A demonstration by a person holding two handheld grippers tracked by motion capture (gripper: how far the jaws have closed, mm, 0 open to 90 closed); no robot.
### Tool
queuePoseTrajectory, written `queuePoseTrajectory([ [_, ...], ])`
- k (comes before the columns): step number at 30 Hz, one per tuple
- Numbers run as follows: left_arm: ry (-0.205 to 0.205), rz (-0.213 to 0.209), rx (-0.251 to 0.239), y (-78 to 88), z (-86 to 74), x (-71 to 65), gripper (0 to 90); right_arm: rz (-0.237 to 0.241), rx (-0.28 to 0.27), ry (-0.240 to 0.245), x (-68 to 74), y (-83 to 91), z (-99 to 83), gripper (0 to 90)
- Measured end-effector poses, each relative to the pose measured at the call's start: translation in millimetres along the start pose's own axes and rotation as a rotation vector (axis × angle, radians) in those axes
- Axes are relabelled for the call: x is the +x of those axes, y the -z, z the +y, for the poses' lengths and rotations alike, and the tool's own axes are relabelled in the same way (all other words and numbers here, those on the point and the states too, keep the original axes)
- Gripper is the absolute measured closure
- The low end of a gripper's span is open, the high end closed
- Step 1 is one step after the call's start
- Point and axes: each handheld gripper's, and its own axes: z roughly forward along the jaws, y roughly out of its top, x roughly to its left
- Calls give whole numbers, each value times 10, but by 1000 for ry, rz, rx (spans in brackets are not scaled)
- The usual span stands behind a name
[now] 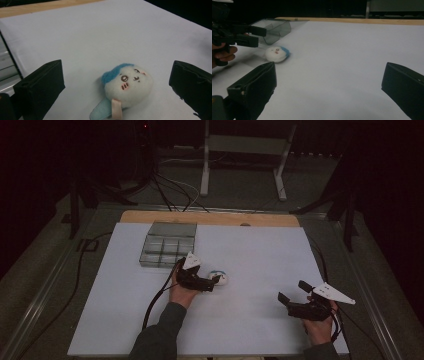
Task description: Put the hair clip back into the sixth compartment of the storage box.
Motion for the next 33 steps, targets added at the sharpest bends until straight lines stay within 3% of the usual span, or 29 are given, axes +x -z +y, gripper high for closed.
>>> queuePoseTrajectory([
  [8,27,-21,46,-114,-31,-24,32,0,1,1,-2,-4,-1,0],
  [18,8,-37,103,-243,-39,-96,95,2,-1,-1,-5,-1,0,0],
  [29,-13,12,168,-345,-26,-181,213,5,-4,-3,-4,4,2,0],
  [33,-5,11,183,-348,-27,-173,316,6,-5,-4,-6,5,2,0],
])
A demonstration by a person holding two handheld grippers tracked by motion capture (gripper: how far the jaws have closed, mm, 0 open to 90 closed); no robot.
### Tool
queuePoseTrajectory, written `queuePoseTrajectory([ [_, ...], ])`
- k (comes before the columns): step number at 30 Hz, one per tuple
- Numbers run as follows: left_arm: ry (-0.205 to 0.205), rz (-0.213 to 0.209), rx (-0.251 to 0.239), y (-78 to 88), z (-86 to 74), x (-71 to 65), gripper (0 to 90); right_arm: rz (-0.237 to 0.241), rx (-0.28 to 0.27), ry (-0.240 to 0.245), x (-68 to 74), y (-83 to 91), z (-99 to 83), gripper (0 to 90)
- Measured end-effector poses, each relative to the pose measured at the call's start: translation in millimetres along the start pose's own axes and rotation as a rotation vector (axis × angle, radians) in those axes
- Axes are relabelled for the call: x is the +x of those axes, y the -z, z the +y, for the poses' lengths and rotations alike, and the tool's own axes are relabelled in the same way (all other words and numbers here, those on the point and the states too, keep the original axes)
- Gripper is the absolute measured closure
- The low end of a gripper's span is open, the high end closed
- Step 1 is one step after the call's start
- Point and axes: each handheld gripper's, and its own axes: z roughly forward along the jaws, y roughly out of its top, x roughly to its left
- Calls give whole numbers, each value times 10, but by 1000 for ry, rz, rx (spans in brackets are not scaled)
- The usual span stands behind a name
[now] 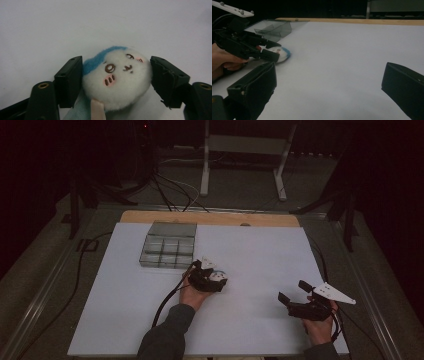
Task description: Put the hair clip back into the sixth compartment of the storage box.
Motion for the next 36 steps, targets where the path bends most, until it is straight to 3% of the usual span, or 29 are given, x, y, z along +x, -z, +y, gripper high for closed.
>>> queuePoseTrajectory([
  [5,-19,-8,6,16,-2,-1,358,1,-2,-1,-2,3,0,0],
  [16,-20,-8,-13,96,25,4,371,2,-5,-4,-8,5,1,0],
  [36,4,22,-68,378,143,112,371,6,-2,-6,-10,5,0,0],
])
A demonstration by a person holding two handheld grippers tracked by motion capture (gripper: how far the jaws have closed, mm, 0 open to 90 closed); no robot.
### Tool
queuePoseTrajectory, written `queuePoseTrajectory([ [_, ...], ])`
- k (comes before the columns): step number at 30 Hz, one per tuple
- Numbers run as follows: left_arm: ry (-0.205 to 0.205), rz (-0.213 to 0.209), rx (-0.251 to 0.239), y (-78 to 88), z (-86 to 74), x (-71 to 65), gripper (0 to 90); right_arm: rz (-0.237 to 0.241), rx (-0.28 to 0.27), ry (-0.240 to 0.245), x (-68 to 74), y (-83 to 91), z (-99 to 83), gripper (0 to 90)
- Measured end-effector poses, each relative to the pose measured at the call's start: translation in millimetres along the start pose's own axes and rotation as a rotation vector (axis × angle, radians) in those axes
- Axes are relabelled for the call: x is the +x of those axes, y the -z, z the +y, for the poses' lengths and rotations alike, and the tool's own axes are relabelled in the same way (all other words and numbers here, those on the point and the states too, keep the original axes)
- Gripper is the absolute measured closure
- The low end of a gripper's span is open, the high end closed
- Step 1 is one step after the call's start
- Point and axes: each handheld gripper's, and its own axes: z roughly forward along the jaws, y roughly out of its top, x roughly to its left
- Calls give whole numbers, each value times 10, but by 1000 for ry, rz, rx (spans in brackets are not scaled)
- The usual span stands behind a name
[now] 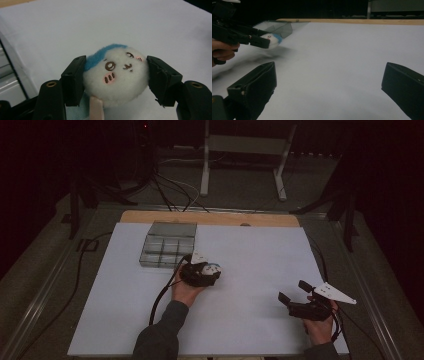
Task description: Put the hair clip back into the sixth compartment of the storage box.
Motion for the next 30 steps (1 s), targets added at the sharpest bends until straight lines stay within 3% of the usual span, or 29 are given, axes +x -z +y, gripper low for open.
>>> queuePoseTrajectory([
  [30,0,44,-69,349,206,246,370,11,5,-5,6,-11,-2,0],
])
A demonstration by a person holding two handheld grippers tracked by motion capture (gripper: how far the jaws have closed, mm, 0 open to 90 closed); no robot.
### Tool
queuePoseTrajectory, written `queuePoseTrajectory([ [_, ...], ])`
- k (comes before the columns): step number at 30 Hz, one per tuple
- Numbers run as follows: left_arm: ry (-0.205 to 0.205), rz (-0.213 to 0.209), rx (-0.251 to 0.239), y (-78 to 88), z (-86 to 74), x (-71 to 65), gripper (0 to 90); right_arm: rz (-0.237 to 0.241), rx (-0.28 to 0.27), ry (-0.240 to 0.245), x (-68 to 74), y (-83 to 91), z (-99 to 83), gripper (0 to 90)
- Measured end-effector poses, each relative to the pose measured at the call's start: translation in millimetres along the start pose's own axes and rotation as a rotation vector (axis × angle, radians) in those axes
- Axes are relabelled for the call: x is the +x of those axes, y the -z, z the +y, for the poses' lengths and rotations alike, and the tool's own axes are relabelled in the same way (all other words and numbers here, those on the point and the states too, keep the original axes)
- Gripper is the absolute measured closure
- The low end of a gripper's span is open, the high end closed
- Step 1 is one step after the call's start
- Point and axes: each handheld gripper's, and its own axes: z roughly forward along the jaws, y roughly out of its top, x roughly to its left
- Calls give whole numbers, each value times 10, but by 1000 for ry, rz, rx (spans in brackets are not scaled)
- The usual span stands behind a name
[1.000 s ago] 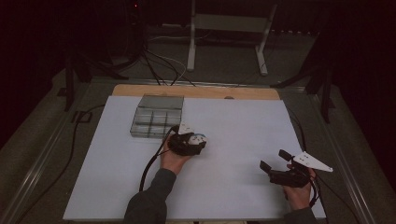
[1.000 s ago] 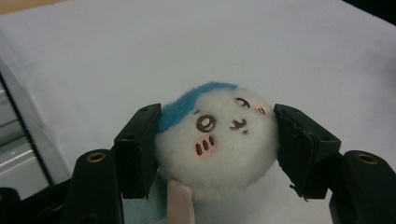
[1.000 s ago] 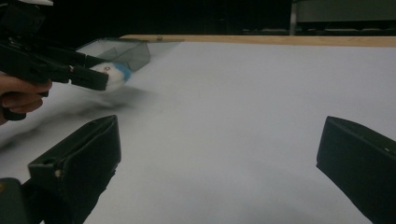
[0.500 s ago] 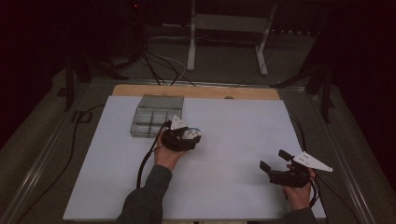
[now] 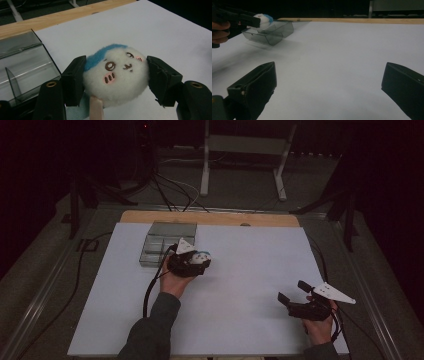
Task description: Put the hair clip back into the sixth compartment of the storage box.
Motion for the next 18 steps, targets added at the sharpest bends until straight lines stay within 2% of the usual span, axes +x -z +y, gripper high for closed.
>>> queuePoseTrajectory([
  [10,10,10,-23,65,39,81,370,-1,-1,-1,-4,4,1,0],
  [18,2,10,-27,89,68,106,370,0,-2,-2,-5,6,1,0],
])
